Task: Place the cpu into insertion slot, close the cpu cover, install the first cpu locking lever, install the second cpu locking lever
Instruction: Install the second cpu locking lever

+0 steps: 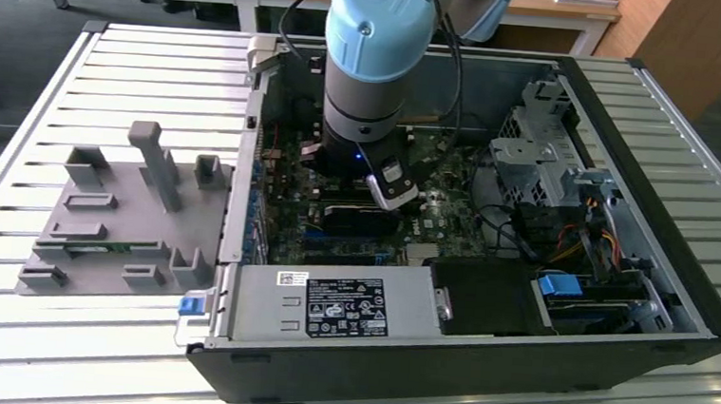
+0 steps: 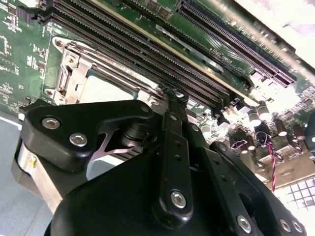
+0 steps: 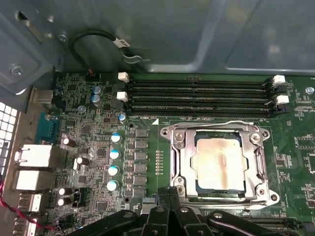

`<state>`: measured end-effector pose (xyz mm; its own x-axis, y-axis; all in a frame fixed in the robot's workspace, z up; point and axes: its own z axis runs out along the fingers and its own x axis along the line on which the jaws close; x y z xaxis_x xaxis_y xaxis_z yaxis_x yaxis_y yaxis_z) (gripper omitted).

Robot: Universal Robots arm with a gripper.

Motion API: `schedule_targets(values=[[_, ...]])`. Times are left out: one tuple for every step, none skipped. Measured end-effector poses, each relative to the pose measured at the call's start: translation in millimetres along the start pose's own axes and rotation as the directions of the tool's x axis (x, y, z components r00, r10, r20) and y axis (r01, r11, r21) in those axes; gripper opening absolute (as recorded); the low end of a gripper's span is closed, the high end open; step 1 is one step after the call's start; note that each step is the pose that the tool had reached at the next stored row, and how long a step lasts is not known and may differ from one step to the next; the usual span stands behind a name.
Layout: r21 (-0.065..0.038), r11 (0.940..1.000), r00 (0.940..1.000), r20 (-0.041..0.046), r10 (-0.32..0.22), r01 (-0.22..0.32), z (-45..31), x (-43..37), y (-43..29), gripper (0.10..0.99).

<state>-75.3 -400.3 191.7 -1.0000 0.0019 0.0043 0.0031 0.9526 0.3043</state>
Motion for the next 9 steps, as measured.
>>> schedule_targets(values=[[-0.001,1.0,1.0,0.0,0.0,0.0,0.6,0.1,0.6,0.106],[-0.001,1.0,1.0,0.0001,0.0,0.0,1.2,0.2,1.4,0.106],[-0.002,1.0,1.0,0.0,0.0,0.0,1.8,0.4,2.3,0.106],[-0.002,1.0,1.0,0.0,0.0,0.0,2.3,0.7,3.2,0.106],[-0.004,1.0,1.0,0.0004,0.0,0.0,3.2,1.0,3.9,0.106],[-0.005,1.0,1.0,0.0003,0.0,0.0,3.6,1.5,4.0,0.106],[-0.005,1.0,1.0,0.0001,0.0,0.0,3.8,1.9,4.0,0.106],[-0.005,1.0,1.0,0.0,0.0,0.0,3.9,2.1,4.0,0.106],[-0.005,1.0,1.0,-0.0001,0.0,0.0,4.0,2.2,4.0,0.106]])
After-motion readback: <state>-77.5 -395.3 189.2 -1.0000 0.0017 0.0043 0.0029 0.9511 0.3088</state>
